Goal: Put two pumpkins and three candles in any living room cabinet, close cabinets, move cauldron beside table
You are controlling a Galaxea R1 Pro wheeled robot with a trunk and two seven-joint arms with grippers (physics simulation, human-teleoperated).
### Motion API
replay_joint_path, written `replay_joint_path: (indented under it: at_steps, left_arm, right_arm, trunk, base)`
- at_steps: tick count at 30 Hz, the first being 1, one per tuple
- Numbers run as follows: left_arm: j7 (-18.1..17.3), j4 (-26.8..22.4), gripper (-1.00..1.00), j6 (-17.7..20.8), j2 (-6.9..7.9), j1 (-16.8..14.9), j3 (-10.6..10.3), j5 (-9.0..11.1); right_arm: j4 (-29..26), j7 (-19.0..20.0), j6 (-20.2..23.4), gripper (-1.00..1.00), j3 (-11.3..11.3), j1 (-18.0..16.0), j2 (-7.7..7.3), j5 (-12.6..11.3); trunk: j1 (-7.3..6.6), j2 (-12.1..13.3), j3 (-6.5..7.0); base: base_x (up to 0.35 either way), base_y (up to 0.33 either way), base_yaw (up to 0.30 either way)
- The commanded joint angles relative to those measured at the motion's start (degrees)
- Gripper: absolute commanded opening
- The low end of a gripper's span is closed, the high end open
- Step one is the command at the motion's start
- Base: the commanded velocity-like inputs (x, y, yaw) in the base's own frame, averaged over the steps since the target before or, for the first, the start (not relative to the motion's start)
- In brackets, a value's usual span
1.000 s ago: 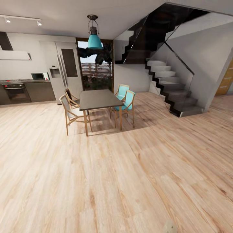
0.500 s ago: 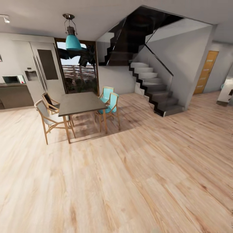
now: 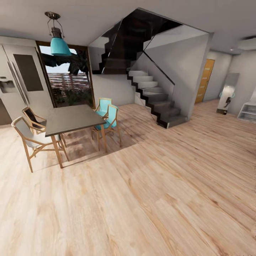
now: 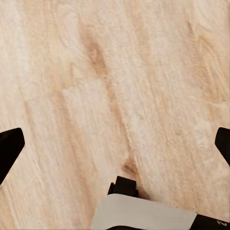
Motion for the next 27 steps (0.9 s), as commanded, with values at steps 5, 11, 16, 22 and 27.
replay_joint_path:
  at_steps: [5,11,16,22,27]
  left_arm:
    - [0.34,-0.08,1.00,-0.13,0.06,0.01,-0.38,0.34]
    - [0.48,-0.08,1.00,-0.45,0.13,0.01,-0.09,0.78]
    - [0.51,-0.08,1.00,-0.48,0.15,0.01,0.00,0.84]
    - [0.51,-0.08,1.00,-0.53,0.13,0.01,0.04,0.85]
    - [0.51,-0.08,1.00,-0.57,0.15,0.01,0.12,0.93]
  right_arm:
    - [0.06,-0.30,-0.15,1.00,0.50,-0.05,0.00,-0.36]
    - [0.06,-0.34,-0.13,1.00,0.50,-0.05,-0.04,-0.36]
    - [0.06,-0.34,-0.15,1.00,0.50,-0.05,-0.02,-0.36]
    - [0.06,-0.34,-0.13,1.00,0.50,-0.05,-0.06,-0.36]
    - [0.06,-0.34,-0.14,1.00,0.50,-0.05,-0.01,-0.36]
  trunk:
    - [0.02,-0.03,0.15]
    - [0.02,-0.03,0.34]
    - [0.02,-0.03,0.48]
    - [0.02,-0.03,0.65]
    - [0.02,-0.03,0.79]
  base:
    - [0.130,0.171,-0.269]
    - [0.017,0.022,-0.281]
    - [0.001,0.001,-0.291]
    - [0.000,0.000,-0.293]
    - [0.000,0.000,-0.294]
